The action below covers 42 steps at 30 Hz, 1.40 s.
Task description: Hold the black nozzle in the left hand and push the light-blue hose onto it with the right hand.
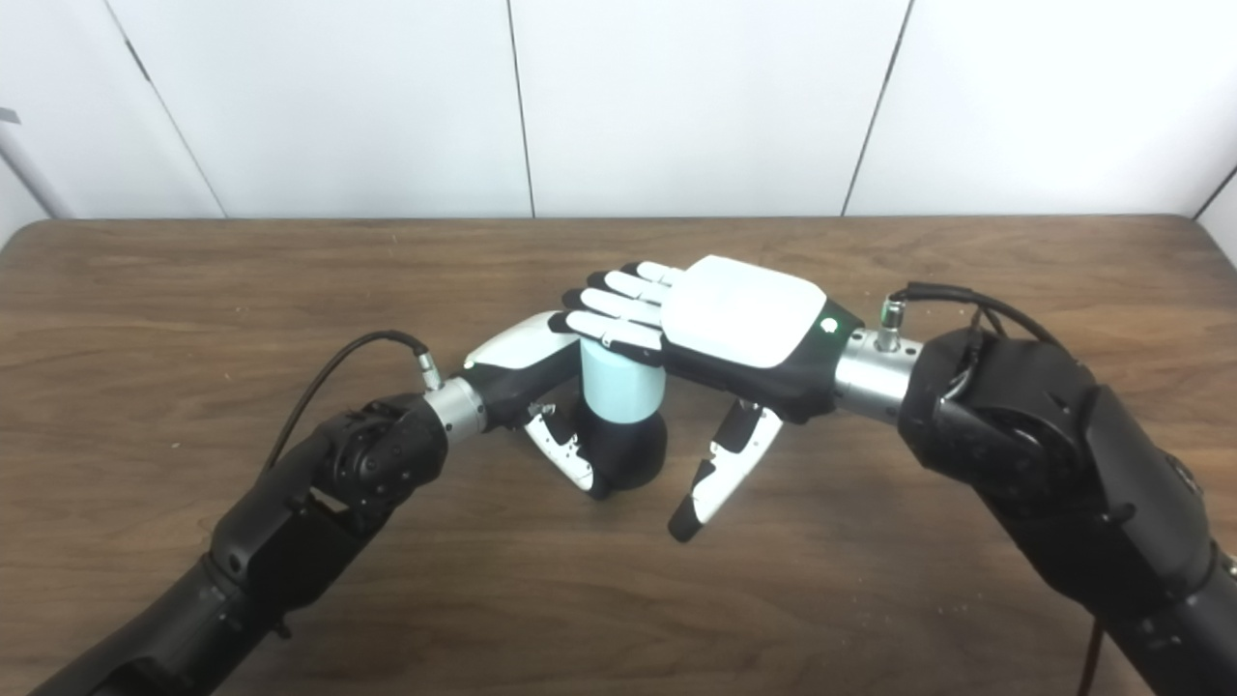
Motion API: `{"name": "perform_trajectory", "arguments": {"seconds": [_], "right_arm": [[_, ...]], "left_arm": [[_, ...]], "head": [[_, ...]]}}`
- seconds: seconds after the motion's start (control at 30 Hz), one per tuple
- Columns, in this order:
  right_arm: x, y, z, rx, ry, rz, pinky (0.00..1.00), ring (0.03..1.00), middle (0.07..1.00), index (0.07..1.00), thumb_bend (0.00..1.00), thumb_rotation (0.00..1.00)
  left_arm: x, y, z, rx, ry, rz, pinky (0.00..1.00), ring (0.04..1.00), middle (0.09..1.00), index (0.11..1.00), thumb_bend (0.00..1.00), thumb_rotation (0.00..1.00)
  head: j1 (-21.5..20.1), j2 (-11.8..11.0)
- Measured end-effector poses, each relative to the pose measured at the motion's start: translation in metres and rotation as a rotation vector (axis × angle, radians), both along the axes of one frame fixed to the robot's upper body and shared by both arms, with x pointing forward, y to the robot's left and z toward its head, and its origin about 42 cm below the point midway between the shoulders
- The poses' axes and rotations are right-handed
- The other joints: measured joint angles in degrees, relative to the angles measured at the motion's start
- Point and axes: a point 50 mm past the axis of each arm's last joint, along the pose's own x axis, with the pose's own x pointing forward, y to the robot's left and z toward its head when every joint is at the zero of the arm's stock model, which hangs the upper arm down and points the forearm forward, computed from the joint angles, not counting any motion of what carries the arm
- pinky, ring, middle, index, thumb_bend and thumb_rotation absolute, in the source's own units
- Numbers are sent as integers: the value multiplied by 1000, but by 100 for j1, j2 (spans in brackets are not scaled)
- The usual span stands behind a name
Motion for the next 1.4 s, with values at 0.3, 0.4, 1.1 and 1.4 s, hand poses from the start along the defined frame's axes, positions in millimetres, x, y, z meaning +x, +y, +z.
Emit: {"name": "perform_trajectory", "arguments": {"seconds": [0.3, 0.4, 1.1, 1.4], "right_arm": [[1, -3, -3, 45, 36, -27, 1000, 1000, 1000, 1000, 777, 655], [0, -3, -4, 56, 44, -35, 992, 1000, 1000, 1000, 773, 649], [-2, 13, -8, 3, 19, -38, 1000, 1000, 1000, 1000, 766, 628], [-1, 8, -6, 1, 20, -34, 1000, 1000, 1000, 1000, 767, 622]], "left_arm": [[0, 0, 1, 3, 1, -2, 1000, 574, 471, 490, 526, 0], [0, 1, 1, 3, 2, -2, 1000, 573, 471, 490, 526, 0], [1, 2, 1, 4, 1, 1, 1000, 574, 470, 491, 526, 0], [1, 2, 1, 4, 1, 0, 1000, 577, 471, 490, 526, 0]], "head": [[0, 9], [0, 18], [26, 35], [9, 35]]}}
